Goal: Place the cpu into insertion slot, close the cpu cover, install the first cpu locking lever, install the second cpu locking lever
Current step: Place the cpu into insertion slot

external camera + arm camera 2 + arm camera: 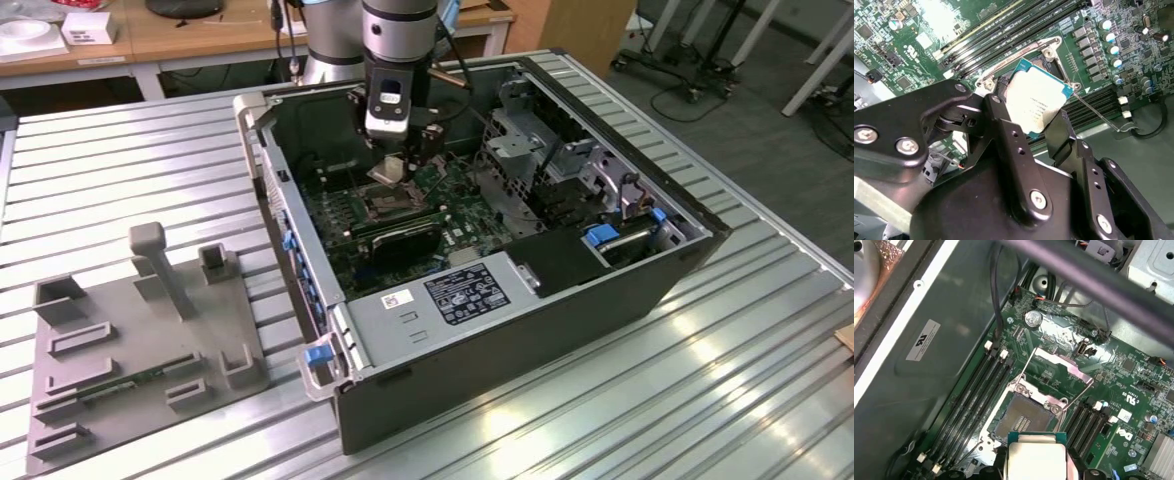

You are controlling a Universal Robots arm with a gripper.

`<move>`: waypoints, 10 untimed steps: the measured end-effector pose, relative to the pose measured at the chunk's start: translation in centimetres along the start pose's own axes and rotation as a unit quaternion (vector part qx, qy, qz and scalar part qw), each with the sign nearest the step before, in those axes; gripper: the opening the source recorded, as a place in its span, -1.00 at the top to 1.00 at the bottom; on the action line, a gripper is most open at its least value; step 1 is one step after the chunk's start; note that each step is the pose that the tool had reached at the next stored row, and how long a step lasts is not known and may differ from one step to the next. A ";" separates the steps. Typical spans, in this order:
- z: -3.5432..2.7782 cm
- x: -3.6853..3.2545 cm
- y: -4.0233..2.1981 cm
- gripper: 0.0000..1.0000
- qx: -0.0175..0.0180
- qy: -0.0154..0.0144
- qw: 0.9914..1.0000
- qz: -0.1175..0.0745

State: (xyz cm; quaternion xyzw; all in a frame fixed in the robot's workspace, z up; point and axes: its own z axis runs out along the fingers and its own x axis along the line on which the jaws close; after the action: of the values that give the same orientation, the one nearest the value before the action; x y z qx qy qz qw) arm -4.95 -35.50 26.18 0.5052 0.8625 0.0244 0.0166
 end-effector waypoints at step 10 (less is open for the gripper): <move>0.06 0.00 0.00 -0.08 0.000 -0.004 0.998 0.069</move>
State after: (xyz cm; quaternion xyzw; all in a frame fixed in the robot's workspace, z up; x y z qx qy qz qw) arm -4.95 -35.49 26.12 0.5639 0.8253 0.0233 0.0183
